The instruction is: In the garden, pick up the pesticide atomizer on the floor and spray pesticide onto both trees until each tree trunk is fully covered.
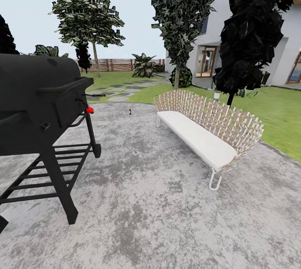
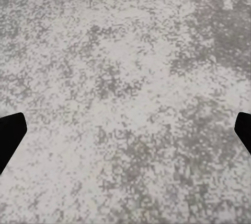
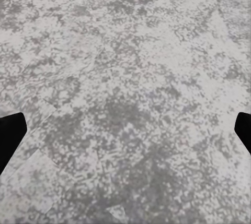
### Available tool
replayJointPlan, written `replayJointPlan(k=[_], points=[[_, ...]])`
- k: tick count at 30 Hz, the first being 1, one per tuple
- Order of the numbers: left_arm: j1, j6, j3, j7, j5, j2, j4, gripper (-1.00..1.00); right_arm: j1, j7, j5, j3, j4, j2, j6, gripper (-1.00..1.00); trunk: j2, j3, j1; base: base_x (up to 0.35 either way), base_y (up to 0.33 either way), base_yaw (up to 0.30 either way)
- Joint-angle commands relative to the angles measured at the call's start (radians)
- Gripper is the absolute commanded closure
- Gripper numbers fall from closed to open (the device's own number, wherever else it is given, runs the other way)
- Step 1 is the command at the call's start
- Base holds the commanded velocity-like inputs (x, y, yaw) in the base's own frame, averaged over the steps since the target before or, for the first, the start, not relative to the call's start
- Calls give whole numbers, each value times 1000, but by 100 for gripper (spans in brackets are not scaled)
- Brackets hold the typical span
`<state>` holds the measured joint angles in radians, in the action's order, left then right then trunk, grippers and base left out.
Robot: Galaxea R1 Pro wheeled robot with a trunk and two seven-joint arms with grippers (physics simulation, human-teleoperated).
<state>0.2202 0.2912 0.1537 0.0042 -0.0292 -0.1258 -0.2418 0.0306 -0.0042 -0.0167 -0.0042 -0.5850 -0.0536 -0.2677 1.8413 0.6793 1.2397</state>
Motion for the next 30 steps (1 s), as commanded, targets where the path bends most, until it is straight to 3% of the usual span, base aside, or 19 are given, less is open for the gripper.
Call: replayJointPlan(k=[1, 30], points=[[1, 3, 0, 0, -3, 0, 1, -100, 1, 0, -2, 0, 1, 0, -3, -100, 8, 4, 4, 0, 0, 0], [1, 3, 0, 0, -3, 0, 1, -100, 1, 0, -2, 0, 1, 0, -2, -100, 211, 105, 115, 0, 0, 0]])
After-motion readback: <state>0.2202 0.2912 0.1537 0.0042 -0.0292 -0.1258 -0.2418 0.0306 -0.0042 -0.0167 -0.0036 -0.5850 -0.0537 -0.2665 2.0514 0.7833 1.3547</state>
